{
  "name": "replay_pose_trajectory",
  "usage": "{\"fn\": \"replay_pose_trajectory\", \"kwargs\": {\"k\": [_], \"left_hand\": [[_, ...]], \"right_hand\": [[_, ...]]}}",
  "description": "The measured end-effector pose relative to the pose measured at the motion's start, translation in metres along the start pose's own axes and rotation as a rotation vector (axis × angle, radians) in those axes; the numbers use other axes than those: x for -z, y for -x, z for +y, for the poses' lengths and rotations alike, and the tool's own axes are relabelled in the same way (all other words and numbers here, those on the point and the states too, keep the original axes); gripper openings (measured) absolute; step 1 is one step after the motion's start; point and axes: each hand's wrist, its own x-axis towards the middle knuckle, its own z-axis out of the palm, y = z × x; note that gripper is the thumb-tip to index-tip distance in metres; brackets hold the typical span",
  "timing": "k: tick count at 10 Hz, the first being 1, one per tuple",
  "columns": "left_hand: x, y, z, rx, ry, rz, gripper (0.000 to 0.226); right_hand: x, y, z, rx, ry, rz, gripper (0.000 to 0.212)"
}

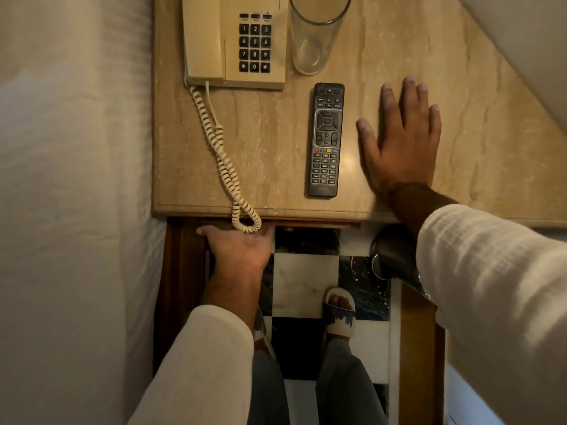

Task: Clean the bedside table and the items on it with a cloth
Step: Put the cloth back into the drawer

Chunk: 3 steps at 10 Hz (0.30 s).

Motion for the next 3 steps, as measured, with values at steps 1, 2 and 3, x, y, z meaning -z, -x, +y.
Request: {"fn": "replay_pose_trajectory", "kwargs": {"k": [1, 2, 3], "left_hand": [[-0.004, -0.005, 0.004, -0.006, 0.011, -0.069, 0.086], [0.019, -0.006, -0.002, -0.003, 0.021, -0.070, 0.095], [0.033, -0.004, -0.028, 0.064, -0.102, -0.004, 0.093]], "right_hand": [[0.000, -0.001, 0.001, 0.010, -0.005, 0.000, 0.070], [-0.001, 0.000, 0.001, 0.008, -0.030, 0.013, 0.070], [0.000, -0.003, 0.000, 0.014, -0.063, 0.026, 0.069]]}}
